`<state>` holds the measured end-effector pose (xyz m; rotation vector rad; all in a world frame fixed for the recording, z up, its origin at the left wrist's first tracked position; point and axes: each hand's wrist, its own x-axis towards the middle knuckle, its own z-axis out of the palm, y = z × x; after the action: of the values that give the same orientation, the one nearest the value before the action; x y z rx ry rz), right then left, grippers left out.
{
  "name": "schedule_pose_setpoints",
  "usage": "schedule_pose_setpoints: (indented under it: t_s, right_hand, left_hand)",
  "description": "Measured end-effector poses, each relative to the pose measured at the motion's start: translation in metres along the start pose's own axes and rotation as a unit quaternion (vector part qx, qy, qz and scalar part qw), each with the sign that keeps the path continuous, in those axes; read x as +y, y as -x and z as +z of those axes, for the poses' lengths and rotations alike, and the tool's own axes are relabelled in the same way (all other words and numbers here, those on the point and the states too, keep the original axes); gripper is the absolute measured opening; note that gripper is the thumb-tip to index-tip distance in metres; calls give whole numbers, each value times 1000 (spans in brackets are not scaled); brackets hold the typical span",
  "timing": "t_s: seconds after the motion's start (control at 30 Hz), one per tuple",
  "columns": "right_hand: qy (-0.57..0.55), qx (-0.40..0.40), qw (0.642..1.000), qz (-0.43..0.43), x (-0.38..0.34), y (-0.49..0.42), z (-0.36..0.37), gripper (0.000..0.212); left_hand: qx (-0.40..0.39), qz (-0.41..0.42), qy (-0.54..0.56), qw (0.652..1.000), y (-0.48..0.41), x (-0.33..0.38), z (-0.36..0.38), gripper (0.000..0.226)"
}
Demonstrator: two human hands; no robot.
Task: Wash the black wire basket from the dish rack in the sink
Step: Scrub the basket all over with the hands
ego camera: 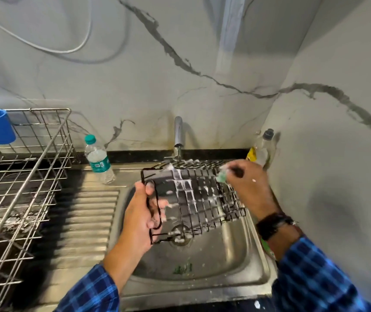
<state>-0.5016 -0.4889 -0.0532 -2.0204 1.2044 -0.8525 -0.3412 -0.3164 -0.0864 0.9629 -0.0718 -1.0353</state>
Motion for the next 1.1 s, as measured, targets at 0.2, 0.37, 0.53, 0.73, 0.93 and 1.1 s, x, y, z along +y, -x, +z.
schedule_pose_setpoints:
  t_s: [0.2,0.37,0.53,0.73,0.93,1.1]
  right_hand:
    - [-110,-18,992,-65,-45,8,23,13]
    - [-86,-192,969,-129,-54,10,22,10]
    - [96,-227,967,-68,3,-23,18,17]
    - [-76,-95,989,-79,-8,-8,29,13]
    - [51,-142,989,1,67,20,-2,23]
    - [232,-121,932,250,167,51,-58,23]
  left_hand:
    - [-86,188,-338,918,9,3,1,42]
    - [-113,232,-445,857,7,-7,-14,44]
    - [-105,255,-447,851,10,-8,-21,43]
    - [-56,257,-418,870,-5,7,-16,37]
    - [-60,239,-439,864,-25,8,-17,36]
    - [-30,193,-406,893,-47,12,-14,39]
